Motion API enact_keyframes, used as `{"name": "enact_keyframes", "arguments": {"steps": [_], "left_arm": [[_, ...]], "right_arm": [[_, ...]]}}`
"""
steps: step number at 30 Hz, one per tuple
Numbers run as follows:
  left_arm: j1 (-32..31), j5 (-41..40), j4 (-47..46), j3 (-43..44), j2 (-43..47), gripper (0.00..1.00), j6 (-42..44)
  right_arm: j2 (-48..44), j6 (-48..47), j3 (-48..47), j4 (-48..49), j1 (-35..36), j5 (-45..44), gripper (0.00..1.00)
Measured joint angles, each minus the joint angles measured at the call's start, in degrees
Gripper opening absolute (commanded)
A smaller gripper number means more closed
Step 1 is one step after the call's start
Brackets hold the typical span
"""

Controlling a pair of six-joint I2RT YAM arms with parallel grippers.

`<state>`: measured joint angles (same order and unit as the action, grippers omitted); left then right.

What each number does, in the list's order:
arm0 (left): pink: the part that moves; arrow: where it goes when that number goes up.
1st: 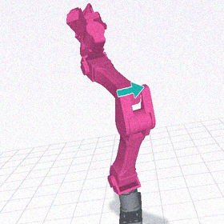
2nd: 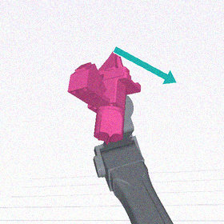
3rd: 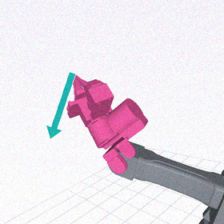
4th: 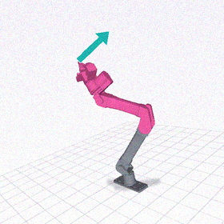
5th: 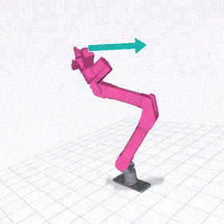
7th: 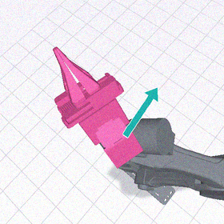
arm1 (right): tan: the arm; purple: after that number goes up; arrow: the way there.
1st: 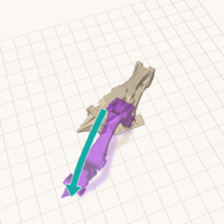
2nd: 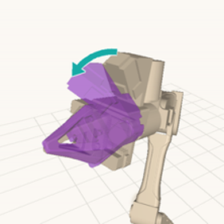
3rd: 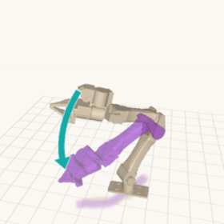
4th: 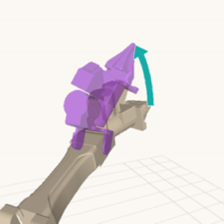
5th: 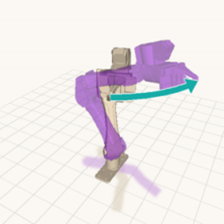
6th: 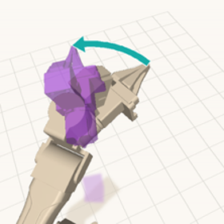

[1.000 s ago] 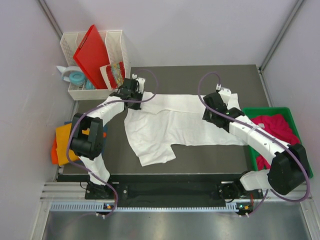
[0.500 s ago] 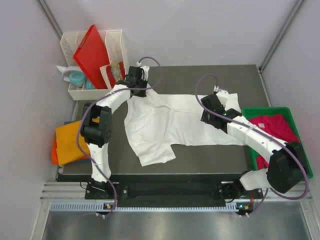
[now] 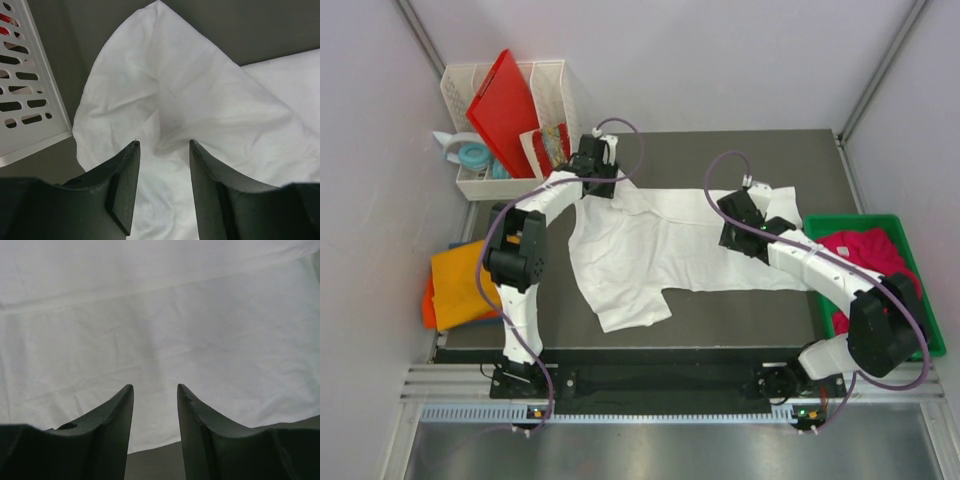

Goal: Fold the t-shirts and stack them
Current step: Fold the flattened tshirt in 1/3 of the way

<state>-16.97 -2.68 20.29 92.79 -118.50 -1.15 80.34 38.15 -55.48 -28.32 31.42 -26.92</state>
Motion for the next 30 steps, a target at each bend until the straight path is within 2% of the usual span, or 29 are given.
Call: {"name": "enact_keyframes", "arguments": {"steps": [11,23,30], "left_arm": [[0.0,1.6,-0.6,-8.0,2.5,0.47,-1.6],[0.1,3.3,-1.2,-5.8,1.0,0.45,-2.0],[0.1,4.0,-1.6,-2.6,-3.0,0.35,-2.1]], "right_arm": [[0.7,-0.2,0.0,0.1,0.1,0.0,0.4],[2.5,-0.2,-0.1,0.1,0.4,0.2,0.4],[3.6,-0.2,-0.5,-0.1,0.9,0.2,0.4]]}}
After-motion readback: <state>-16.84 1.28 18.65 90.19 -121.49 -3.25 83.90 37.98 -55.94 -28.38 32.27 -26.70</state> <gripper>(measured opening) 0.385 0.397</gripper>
